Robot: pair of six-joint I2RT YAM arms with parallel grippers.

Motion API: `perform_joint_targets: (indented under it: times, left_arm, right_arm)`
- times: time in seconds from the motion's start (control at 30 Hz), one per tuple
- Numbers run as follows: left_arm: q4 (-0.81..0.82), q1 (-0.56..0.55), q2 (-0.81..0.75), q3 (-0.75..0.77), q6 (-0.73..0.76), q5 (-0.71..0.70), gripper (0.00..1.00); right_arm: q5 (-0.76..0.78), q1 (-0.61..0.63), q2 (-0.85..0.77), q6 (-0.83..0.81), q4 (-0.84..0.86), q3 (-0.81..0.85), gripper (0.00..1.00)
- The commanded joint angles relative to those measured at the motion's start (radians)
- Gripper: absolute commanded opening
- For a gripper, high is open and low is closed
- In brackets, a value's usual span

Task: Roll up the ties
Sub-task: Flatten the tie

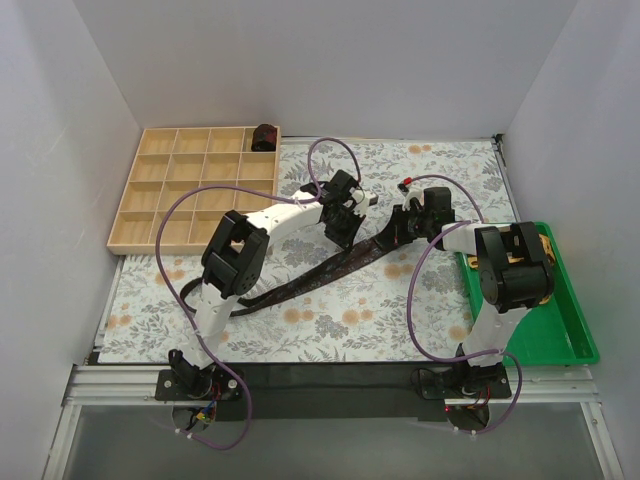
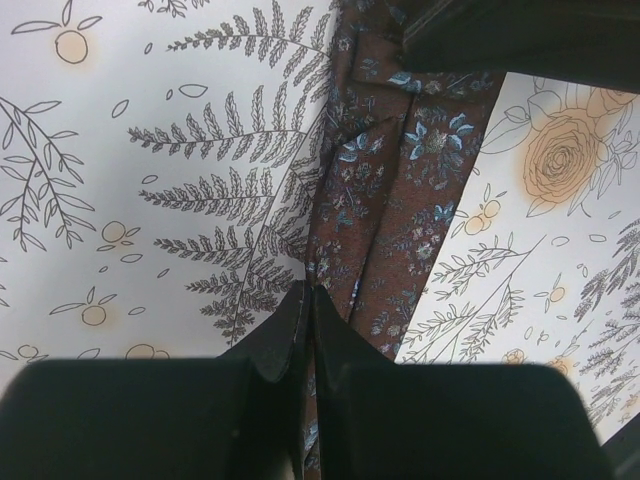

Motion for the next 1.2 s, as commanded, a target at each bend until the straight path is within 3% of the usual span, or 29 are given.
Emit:
perform_joint_targets:
  times: [0.0,0.3,0.5,0.9,1.1,1.17]
  left_arm:
    - [-0.023,0.004,-0.051,0.014,-0.012,0.032,0.0]
    - [-0.041,0.046,-0.12,-0.052,-0.029,0.047,0.0]
    - [-0.02,0.047,-0.13,-0.087,-0.09,0.155,0.0]
    - [0.009,0.093,-0.248,-0.147,-0.108,-0.005,0.0]
    - [-0.001,0.103,-0.242,-0.157,-0.098,0.017,0.0]
    - [0.025,0.103,-0.239,-0.17,-0.104,0.094,0.0]
  right_arm:
    - [-0.035,0.005,0.002,0.011,0.045,0.015,0.01]
    - [-0.06,0.012,-0.024,0.063,0.087,-0.022,0.01]
    - [-0.051,0.041,-0.028,0.118,0.14,-0.042,0.01]
    - [-0.015,0.071,-0.022,0.138,0.177,-0.071,0.01]
    - [-0.014,0.071,-0.019,0.144,0.18,-0.066,0.01]
    - [-0.015,0.071,-0.017,0.149,0.182,-0.065,0.01]
